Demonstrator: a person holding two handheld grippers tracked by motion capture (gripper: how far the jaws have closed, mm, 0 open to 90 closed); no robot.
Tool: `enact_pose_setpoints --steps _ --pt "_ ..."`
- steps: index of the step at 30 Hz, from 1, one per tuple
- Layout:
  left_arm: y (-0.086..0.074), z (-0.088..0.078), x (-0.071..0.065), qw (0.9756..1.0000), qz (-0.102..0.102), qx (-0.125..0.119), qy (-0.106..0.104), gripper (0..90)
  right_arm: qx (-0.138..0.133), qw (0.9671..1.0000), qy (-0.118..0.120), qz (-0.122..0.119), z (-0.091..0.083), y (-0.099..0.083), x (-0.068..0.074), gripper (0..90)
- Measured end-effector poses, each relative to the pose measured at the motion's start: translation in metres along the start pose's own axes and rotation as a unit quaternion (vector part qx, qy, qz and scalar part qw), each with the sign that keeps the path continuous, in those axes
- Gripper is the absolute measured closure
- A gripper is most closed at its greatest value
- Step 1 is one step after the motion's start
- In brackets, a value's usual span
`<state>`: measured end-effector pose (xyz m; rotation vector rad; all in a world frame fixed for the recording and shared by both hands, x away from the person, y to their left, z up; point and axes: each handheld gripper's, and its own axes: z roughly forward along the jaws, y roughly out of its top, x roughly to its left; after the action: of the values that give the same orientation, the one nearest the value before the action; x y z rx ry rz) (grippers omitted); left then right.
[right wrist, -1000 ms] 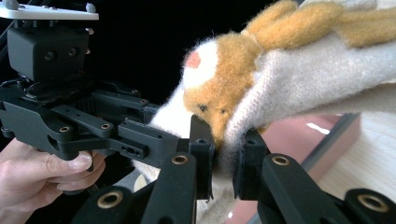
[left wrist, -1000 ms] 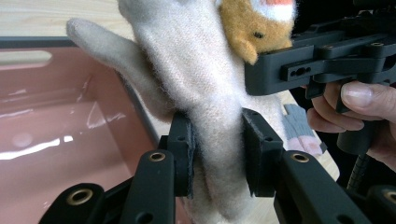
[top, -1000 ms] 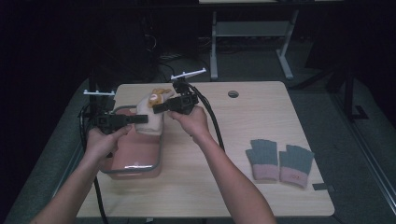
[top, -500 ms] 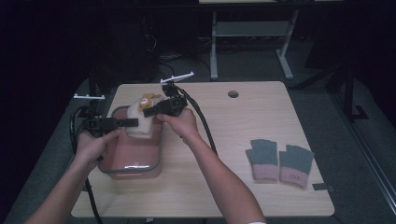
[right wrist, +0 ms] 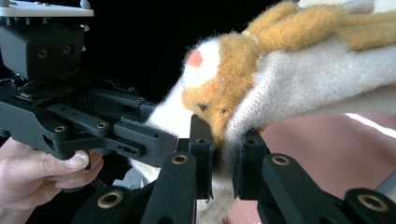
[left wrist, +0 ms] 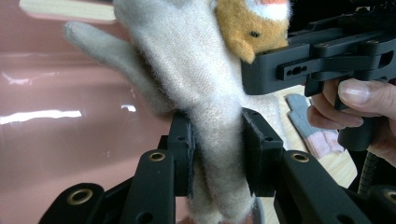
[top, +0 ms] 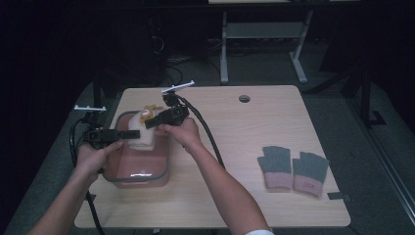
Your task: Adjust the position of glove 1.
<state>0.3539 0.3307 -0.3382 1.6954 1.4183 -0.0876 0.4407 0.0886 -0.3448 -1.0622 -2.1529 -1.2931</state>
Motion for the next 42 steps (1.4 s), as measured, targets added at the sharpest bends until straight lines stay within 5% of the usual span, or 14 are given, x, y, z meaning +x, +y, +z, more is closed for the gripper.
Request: enact_pose_setpoints --steps 11,22,32,42 --pt "-0.013 0.009 0.017 0.9994 -0.015 0.025 0.021 67.9 0.027 0.9995 0.003 0.017 0.026 -0.01 -0.015 80.4" --pt "-0.026 0.024 0.024 0.9973 -0.01 0.052 0.051 68.0 0.071 0.997 -0.028 0.015 0.046 -0.02 -0.025 80.4" --pt "-0.035 0.031 0.027 0.9935 -0.003 0.078 0.083 67.9 0.107 0.9908 -0.081 -0.019 0.054 -0.022 -0.021 69.9" --pt "-0.039 0.039 0.027 0.9877 0.006 0.107 0.114 67.8 0.099 0.9889 -0.107 -0.026 0.043 -0.018 -0.018 57.9"
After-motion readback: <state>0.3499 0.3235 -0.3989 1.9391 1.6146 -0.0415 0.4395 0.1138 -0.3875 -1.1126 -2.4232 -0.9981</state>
